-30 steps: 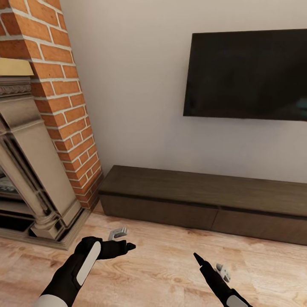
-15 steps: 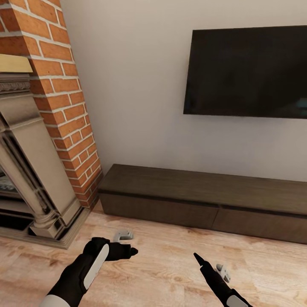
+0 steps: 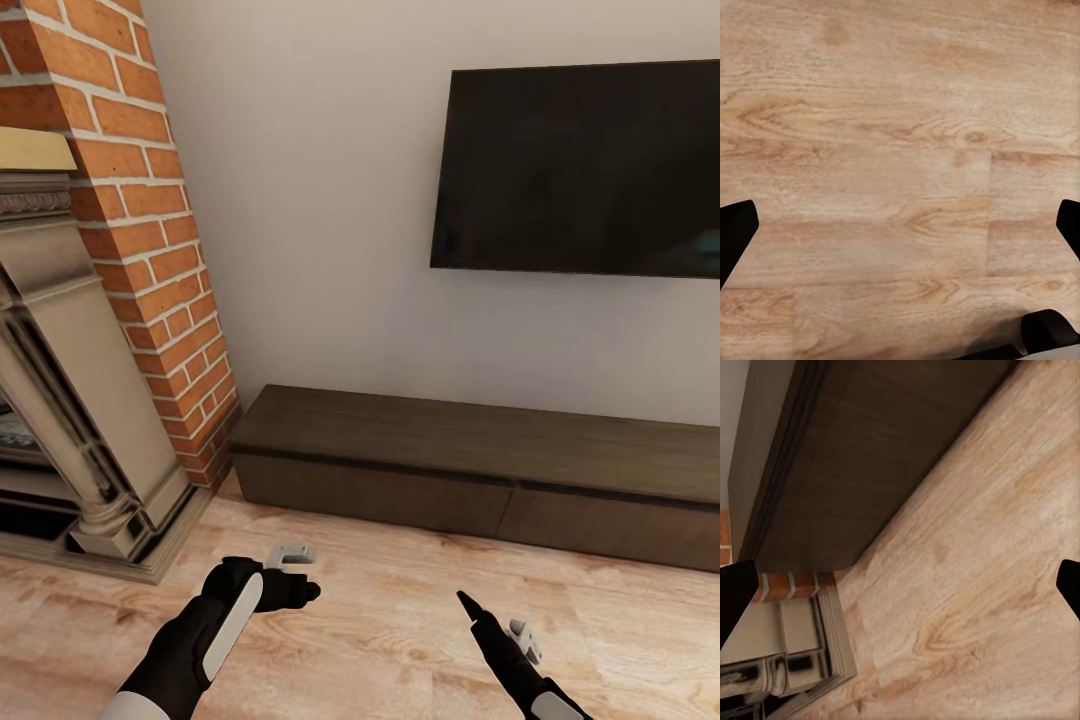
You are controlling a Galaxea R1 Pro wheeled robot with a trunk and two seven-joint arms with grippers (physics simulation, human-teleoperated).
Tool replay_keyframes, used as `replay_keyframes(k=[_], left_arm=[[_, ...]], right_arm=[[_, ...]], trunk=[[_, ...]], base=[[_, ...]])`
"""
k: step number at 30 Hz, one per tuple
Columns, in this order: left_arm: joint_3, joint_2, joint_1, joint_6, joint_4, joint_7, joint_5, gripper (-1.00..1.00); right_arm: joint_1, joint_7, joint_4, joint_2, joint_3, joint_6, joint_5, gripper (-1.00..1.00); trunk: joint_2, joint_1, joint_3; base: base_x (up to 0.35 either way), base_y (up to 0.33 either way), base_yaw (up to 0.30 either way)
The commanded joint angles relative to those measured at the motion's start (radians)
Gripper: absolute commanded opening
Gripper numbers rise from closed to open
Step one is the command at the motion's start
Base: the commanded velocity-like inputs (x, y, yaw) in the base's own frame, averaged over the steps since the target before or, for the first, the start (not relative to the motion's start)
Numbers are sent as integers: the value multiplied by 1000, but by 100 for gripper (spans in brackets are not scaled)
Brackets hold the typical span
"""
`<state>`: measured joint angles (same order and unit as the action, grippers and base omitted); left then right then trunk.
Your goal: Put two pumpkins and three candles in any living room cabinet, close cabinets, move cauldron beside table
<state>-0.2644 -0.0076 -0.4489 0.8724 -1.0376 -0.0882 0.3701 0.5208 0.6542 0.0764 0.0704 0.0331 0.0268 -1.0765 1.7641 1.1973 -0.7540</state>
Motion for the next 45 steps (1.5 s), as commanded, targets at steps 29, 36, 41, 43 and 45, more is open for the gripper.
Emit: replay_keyframes(k=[29, 36, 41, 43, 45], left_arm=[[-1, 0, -1, 3, -33, -15, 10, 100], [-2, 0, -1, 4, -35, -15, 11, 100], [0, 1, -1, 23, -66, -12, 18, 100], [1, 2, -1, 50, -85, -10, 31, 100], [0, 4, -1, 83, -108, -7, 59, 100]], right_arm=[[1, 21, -2, -4, 4, 31, -11, 100], [1, 18, -2, -3, 4, 21, -11, 100], [1, 15, 0, -3, -1, -60, -32, 100], [1, 16, 2, -2, -2, -135, -67, 100], [1, 17, 7, 1, -2, -239, -143, 100]], trunk=[[0, 0, -1], [0, 0, -1], [0, 0, -1], [0, 0, -1], [0, 0, -1]], base=[[65, -45, 0], [67, -61, 0], [9, -9, 0], [2, -2, 0], [1, -1, 0]])
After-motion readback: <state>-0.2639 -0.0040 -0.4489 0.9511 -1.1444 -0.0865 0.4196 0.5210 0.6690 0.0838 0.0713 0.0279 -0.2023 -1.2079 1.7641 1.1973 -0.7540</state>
